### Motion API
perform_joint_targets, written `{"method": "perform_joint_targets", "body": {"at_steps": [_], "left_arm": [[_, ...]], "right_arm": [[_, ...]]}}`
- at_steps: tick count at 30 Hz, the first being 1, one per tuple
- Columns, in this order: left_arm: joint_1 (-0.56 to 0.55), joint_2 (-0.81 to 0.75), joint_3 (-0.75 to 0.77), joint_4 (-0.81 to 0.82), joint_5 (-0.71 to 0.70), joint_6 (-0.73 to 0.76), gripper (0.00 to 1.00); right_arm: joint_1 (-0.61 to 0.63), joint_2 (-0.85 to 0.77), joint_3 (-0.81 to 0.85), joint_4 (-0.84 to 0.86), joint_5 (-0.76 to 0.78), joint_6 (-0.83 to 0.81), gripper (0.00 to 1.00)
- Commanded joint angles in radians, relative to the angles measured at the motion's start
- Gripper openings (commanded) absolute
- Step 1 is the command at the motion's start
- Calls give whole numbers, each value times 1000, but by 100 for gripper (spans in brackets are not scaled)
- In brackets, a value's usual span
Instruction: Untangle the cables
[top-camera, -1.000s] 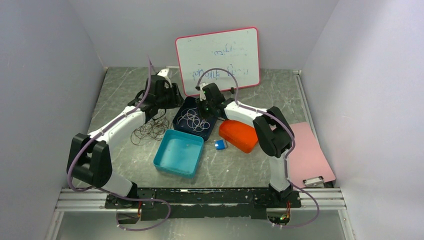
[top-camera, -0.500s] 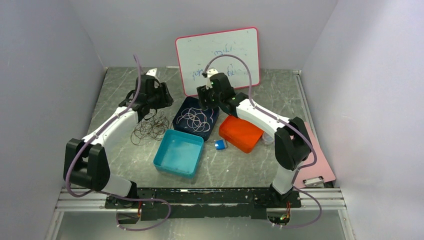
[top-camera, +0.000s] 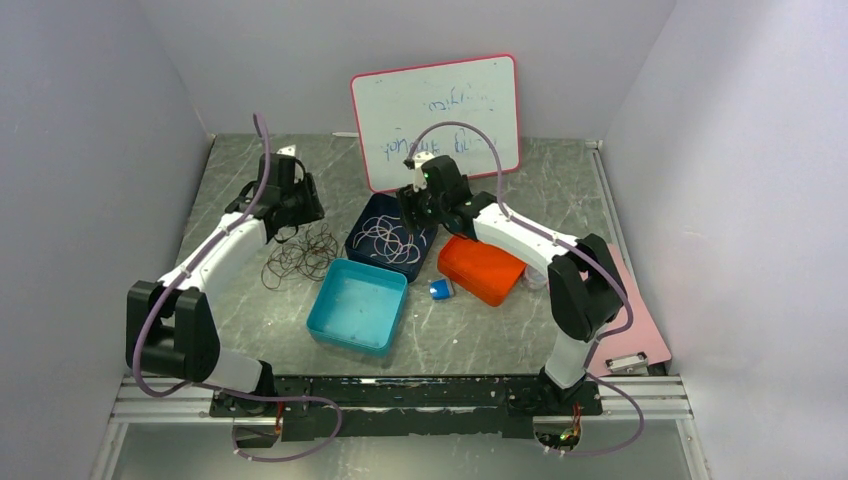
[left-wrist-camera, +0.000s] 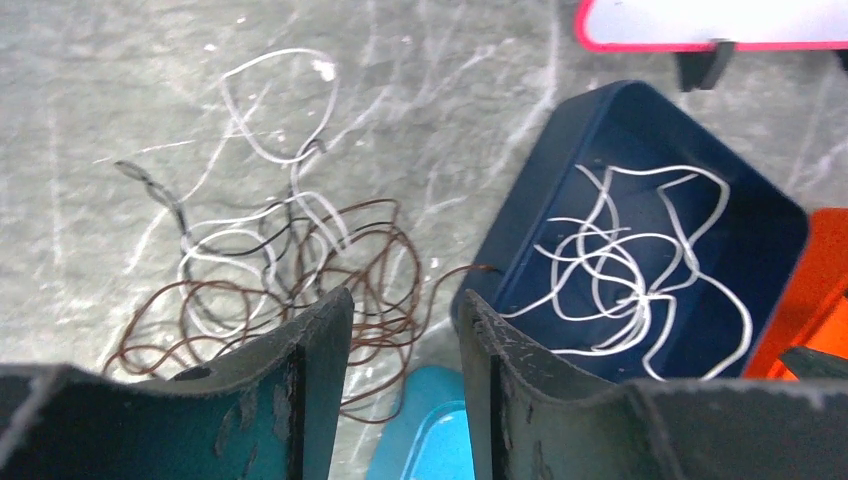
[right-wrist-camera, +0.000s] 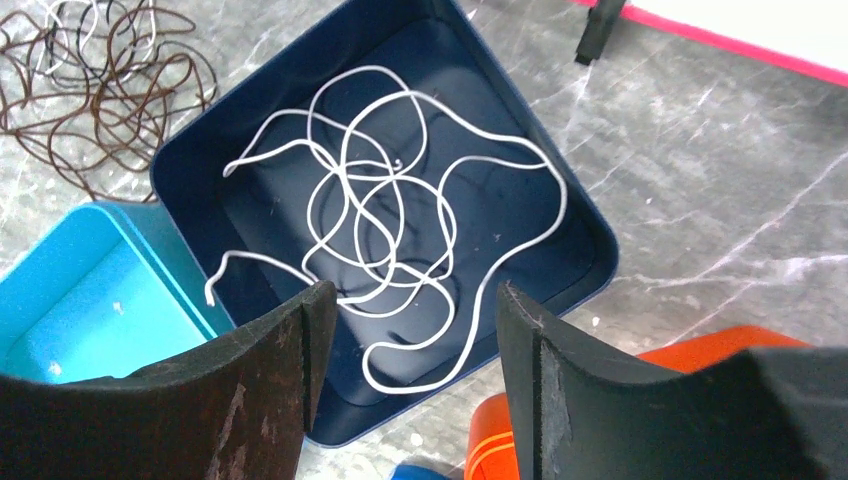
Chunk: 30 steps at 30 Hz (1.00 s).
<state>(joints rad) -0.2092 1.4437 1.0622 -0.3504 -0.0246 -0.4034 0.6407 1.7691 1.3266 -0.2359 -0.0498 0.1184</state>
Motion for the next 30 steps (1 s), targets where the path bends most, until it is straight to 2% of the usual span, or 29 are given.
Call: {"method": "perform_joint_targets", "body": {"at_steps": [1, 5, 8, 11, 15, 19, 30], "left_arm": [[36, -46, -24, -85, -115, 0, 49], [117, -33, -21, -57, -60, -2, 50], [137, 24, 40, -49, -22, 22, 49], [140, 108, 118, -38, -1, 112, 48], [140, 236, 256, -123, -32, 266, 49], [140, 325, 331, -171, -47, 394, 51], [140, 515, 485, -244, 12, 602, 56]], "right_arm": [[-2, -25, -31, 38, -60, 3, 63], [-2, -35, -56, 60, -78, 18, 62], [-2, -49, -78, 71, -92, 25, 62], [-1, -67, -103, 79, -102, 34, 62], [-2, -89, -124, 75, -114, 46, 62], [0, -113, -142, 70, -134, 59, 62], [0, -144, -164, 16, -139, 29, 62]]}}
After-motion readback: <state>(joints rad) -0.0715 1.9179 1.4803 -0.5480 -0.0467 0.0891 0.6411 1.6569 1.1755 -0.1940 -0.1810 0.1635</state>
